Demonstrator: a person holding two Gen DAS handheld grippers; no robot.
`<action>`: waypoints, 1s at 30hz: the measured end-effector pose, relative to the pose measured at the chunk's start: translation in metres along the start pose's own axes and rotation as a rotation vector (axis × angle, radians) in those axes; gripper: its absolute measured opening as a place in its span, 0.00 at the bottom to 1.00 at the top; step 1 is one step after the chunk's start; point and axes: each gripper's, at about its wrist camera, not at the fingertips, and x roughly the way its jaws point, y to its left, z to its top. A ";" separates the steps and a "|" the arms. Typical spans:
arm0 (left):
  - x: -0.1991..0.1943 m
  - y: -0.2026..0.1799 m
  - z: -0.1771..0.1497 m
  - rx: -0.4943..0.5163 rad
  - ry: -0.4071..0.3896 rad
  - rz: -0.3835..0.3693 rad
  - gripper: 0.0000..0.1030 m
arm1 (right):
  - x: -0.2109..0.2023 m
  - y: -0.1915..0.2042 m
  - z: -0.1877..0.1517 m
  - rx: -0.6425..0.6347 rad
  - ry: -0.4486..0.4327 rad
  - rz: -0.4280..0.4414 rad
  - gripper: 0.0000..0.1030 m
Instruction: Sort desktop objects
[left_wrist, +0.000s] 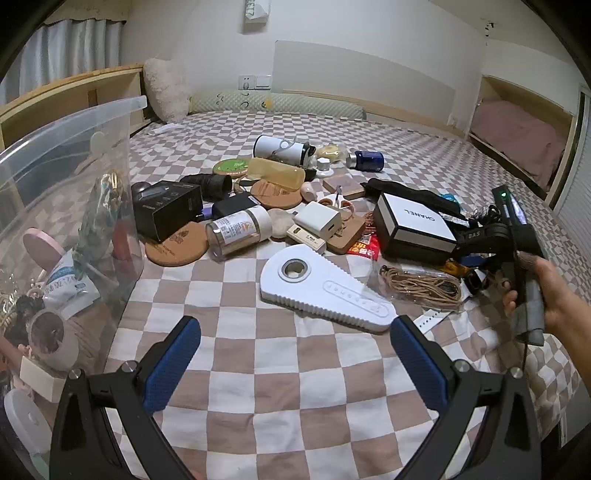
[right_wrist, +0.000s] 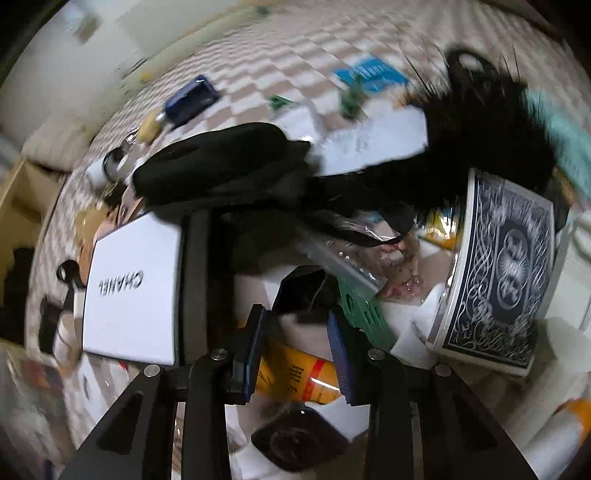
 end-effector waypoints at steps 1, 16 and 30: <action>-0.001 -0.001 0.000 0.002 -0.002 -0.002 1.00 | 0.000 0.005 -0.003 -0.033 -0.006 -0.029 0.33; -0.008 -0.024 -0.020 0.097 0.016 -0.072 1.00 | -0.054 0.030 -0.148 -0.337 0.147 -0.105 0.33; -0.011 -0.080 -0.069 0.264 0.092 -0.205 1.00 | -0.093 0.057 -0.192 -0.446 0.217 0.107 0.33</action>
